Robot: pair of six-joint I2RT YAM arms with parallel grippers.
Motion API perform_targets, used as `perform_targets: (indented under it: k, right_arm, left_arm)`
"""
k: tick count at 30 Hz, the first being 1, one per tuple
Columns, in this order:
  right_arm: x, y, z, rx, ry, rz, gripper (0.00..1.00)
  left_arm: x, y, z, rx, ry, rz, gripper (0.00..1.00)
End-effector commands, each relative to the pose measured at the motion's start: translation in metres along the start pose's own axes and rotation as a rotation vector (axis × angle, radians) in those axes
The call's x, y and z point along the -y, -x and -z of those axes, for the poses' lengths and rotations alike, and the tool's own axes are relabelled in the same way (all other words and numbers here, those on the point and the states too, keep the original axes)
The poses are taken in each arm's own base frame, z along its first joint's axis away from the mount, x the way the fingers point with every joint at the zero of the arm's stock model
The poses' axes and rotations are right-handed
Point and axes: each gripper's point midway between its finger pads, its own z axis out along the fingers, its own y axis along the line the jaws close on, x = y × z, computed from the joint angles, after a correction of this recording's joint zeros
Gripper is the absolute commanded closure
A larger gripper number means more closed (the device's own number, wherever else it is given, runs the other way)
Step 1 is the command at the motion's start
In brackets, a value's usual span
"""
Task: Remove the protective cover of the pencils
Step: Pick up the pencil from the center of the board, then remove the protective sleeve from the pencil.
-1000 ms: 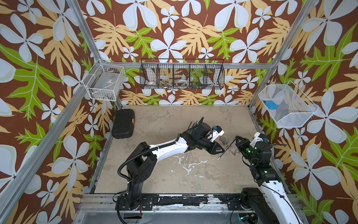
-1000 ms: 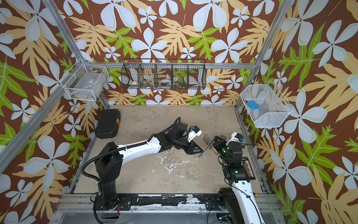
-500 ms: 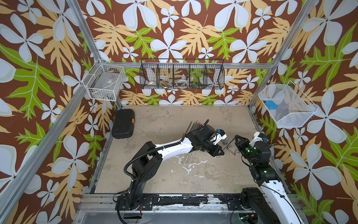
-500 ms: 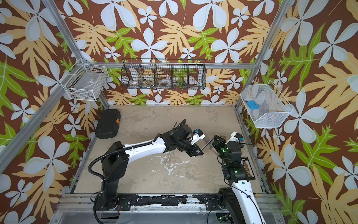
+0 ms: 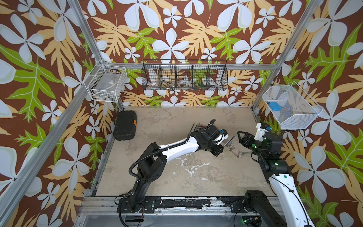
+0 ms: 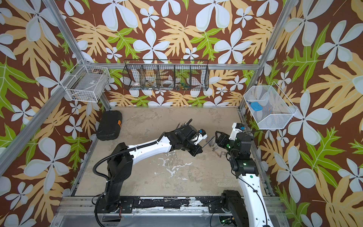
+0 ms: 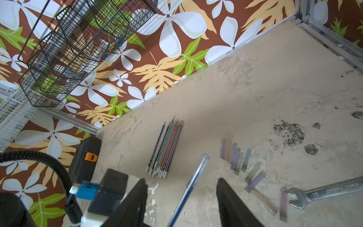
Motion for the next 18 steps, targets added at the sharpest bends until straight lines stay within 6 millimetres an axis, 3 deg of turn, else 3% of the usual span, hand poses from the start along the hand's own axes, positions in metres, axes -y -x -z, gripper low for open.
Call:
perform_targets:
  k: [1,4,7,14,18]
  right_arm:
    - [-0.020,-0.012,0.009,-0.066,0.186,0.044,0.40]
    - [-0.022,-0.022,0.008,-0.105,0.278,-0.006,0.40]
    - [-0.020,-0.031,0.005,-0.133,0.291,-0.025,0.40]
    - [-0.016,-0.031,0.008,-0.123,0.254,0.001,0.40]
    - [-0.017,-0.030,0.010,-0.115,0.253,0.006,0.40]
  left_arm:
    - [-0.028,-0.007,0.009,-0.036,0.177,-0.087,1.00]
    - [-0.042,-0.001,0.021,-0.014,0.270,-0.132,1.00]
    - [-0.037,0.012,0.034,0.060,0.265,-0.153,1.00]
    - [0.019,0.034,0.065,0.263,-0.033,-0.162,1.00]
    - [0.042,0.030,0.082,0.341,-0.202,-0.243,1.00]
